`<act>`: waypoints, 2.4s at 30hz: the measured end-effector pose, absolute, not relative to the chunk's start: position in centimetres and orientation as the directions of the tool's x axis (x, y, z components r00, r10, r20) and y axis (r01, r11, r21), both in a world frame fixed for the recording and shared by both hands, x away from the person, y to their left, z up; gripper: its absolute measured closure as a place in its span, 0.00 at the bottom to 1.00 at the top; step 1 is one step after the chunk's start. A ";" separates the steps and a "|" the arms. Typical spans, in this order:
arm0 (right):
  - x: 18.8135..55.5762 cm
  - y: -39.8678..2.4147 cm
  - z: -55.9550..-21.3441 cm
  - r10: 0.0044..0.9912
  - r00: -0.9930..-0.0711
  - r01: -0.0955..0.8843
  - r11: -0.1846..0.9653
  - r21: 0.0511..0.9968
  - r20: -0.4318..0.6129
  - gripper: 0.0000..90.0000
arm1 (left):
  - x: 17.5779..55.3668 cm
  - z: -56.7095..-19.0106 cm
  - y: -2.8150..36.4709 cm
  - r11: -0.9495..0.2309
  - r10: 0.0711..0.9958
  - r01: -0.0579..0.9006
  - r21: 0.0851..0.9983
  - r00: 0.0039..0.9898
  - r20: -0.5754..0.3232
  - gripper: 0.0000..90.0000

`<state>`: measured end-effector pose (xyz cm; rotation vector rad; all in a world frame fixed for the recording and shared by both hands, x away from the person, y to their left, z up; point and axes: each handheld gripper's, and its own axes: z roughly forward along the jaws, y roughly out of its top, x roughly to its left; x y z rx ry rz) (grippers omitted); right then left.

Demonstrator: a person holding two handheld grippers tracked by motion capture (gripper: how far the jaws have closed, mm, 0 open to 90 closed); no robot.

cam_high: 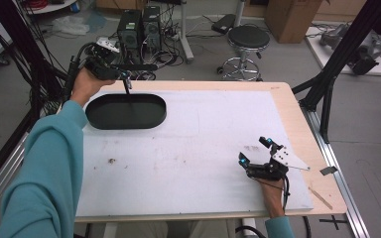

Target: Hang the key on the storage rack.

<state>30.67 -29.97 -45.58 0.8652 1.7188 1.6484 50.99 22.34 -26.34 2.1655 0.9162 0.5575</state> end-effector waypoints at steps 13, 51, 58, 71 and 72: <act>30.6 -29.9 -45.6 0.793 -0.609 0.056 0.016 0.998 0.021 0.01 | 51.4 -26.4 22.8 -0.461 0.770 0.452 0.763 0.632 0.091 0.98; 30.5 -29.9 -45.6 0.792 -0.610 0.036 0.027 0.999 0.000 0.01 | 36.0 -33.3 26.5 -0.129 0.745 0.022 0.991 0.662 0.082 0.02; 30.4 -29.8 -45.6 0.797 -0.604 0.038 0.031 0.999 -0.002 0.01 | 31.8 -37.8 26.3 -0.107 0.723 0.022 0.994 0.688 0.062 0.02; 30.5 -29.9 -45.6 0.798 -0.603 0.030 0.030 0.999 -0.005 0.01 | 28.1 -43.8 27.6 -0.035 0.744 0.015 0.999 0.668 0.015 0.02; 30.4 -29.8 -45.6 0.799 -0.601 0.035 0.025 0.999 0.001 0.01 | 28.0 -44.0 27.6 -0.016 0.744 0.003 1.000 0.668 0.010 0.02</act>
